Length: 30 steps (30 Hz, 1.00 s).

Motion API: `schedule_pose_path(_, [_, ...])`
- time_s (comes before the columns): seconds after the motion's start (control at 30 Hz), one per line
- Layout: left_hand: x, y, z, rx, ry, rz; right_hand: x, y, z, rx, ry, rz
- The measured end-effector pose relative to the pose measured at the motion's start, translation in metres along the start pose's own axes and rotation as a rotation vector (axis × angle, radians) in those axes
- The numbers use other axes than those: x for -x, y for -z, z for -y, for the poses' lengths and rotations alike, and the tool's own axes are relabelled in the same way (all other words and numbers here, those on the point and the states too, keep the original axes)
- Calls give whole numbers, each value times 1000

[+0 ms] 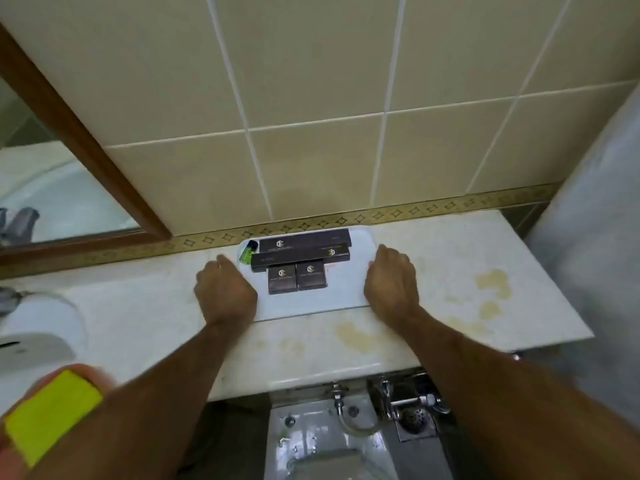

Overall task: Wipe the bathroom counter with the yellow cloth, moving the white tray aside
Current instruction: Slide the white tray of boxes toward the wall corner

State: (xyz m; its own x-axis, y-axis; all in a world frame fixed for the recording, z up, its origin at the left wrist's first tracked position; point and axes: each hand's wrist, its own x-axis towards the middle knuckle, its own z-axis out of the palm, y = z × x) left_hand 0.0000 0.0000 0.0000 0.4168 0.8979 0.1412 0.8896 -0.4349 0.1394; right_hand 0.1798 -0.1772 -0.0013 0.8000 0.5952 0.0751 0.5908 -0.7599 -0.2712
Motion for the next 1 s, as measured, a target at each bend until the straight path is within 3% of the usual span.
schedule_pose_path(0.07, [-3,-3,-1,55,176,39,-13,-2,2,30,-86,19])
schedule_pose_path(0.2, [-4,-16,-1,80,115,38,-32,-11,10,56,-185,42])
schedule_pose_path(0.53, [-6,-7,-1,41,87,116,-34,4,14,90,-168,72])
schedule_pose_path(0.73, [-11,31,-18,38,-37,20,-13,50,-14,-148,-256,-20])
schedule_pose_path(0.9, [-21,56,-83,36,-315,-29,33,80,-75,-343,-498,-131])
schedule_pose_path(1.0, [-20,53,-155,47,-525,-41,63,93,-127,-436,-646,-219])
